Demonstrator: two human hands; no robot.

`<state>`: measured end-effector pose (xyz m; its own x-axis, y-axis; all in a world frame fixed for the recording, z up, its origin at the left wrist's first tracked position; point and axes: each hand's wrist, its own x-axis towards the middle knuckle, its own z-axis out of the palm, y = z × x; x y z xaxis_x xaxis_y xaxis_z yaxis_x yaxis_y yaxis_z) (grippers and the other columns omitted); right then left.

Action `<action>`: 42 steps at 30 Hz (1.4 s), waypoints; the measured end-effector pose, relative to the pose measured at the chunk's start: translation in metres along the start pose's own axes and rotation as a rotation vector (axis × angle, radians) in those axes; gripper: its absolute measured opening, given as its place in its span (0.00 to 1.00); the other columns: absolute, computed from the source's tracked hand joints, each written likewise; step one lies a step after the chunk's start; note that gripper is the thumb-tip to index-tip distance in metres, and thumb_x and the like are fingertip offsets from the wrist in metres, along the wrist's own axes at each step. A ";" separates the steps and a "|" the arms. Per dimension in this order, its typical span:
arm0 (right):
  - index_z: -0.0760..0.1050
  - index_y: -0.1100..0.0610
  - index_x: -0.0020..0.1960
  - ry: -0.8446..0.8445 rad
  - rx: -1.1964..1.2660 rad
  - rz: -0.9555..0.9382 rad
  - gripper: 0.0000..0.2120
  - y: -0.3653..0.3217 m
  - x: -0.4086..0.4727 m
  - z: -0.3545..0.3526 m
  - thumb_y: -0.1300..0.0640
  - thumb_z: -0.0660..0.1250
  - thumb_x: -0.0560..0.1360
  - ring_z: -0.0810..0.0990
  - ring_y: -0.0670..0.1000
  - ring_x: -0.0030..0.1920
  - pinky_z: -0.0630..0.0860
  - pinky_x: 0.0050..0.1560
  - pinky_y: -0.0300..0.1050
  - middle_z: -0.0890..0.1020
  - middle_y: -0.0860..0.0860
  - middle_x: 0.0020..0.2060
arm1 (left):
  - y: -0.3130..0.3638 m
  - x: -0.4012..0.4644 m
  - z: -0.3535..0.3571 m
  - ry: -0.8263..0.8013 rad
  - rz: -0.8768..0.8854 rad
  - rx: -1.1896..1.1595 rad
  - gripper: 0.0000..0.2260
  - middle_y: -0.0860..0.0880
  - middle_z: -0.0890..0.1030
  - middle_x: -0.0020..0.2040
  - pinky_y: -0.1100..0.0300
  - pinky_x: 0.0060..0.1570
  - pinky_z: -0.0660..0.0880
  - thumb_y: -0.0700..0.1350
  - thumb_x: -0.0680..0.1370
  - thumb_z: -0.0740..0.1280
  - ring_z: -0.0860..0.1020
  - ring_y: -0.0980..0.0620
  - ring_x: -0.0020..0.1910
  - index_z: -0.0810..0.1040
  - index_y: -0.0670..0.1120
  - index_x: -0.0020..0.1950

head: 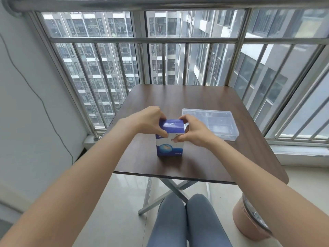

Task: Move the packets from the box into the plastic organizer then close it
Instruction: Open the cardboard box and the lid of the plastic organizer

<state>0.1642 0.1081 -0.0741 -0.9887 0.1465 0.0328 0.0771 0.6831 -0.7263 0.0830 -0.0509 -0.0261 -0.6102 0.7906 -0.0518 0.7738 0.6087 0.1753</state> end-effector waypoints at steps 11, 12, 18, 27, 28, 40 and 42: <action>0.69 0.59 0.60 -0.044 0.014 0.016 0.30 -0.005 -0.001 -0.006 0.59 0.79 0.63 0.75 0.53 0.54 0.73 0.49 0.44 0.76 0.54 0.56 | 0.002 0.011 -0.010 -0.036 0.007 0.039 0.13 0.52 0.76 0.29 0.61 0.29 0.65 0.55 0.74 0.68 0.72 0.53 0.31 0.77 0.47 0.36; 0.69 0.59 0.60 -0.049 0.006 0.017 0.30 -0.006 -0.001 -0.006 0.58 0.79 0.63 0.75 0.53 0.54 0.73 0.49 0.45 0.76 0.54 0.56 | 0.000 0.012 -0.009 -0.038 0.010 0.036 0.14 0.51 0.78 0.31 0.61 0.30 0.66 0.56 0.74 0.68 0.74 0.52 0.33 0.79 0.46 0.38; 0.68 0.59 0.61 -0.047 0.052 0.035 0.31 -0.006 -0.004 -0.005 0.61 0.79 0.62 0.75 0.51 0.53 0.72 0.47 0.41 0.76 0.54 0.57 | -0.008 0.011 0.002 0.019 0.028 0.065 0.20 0.48 0.81 0.39 0.54 0.37 0.72 0.60 0.73 0.67 0.77 0.49 0.39 0.83 0.43 0.48; 0.68 0.59 0.62 -0.037 0.132 0.076 0.32 -0.002 -0.005 -0.002 0.62 0.79 0.62 0.76 0.50 0.53 0.75 0.49 0.44 0.77 0.53 0.56 | -0.003 0.006 0.014 0.081 0.047 0.194 0.24 0.45 0.78 0.49 0.56 0.44 0.71 0.61 0.75 0.62 0.75 0.46 0.48 0.79 0.42 0.57; 0.68 0.59 0.61 -0.039 0.120 0.075 0.32 -0.002 -0.004 -0.002 0.61 0.79 0.62 0.76 0.51 0.54 0.75 0.50 0.45 0.77 0.53 0.57 | -0.002 0.006 0.014 0.076 0.054 0.199 0.23 0.45 0.78 0.48 0.56 0.43 0.71 0.60 0.76 0.62 0.75 0.46 0.47 0.79 0.43 0.58; 0.68 0.59 0.62 -0.053 0.091 0.070 0.31 -0.005 -0.004 -0.004 0.62 0.78 0.64 0.74 0.49 0.52 0.69 0.46 0.40 0.76 0.52 0.56 | 0.001 -0.003 0.029 0.211 0.376 0.897 0.11 0.46 0.72 0.25 0.64 0.18 0.58 0.46 0.71 0.67 0.69 0.50 0.18 0.80 0.41 0.33; 0.68 0.59 0.61 -0.052 0.088 0.070 0.30 -0.005 -0.004 -0.004 0.62 0.78 0.63 0.74 0.50 0.51 0.69 0.46 0.40 0.76 0.52 0.56 | -0.003 -0.001 0.040 0.251 0.368 0.765 0.20 0.44 0.74 0.27 0.63 0.19 0.59 0.44 0.78 0.50 0.71 0.47 0.20 0.78 0.39 0.37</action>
<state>0.1685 0.1064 -0.0677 -0.9868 0.1524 -0.0541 0.1366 0.6065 -0.7832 0.0887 -0.0510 -0.0655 -0.2495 0.9619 0.1117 0.7755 0.2675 -0.5718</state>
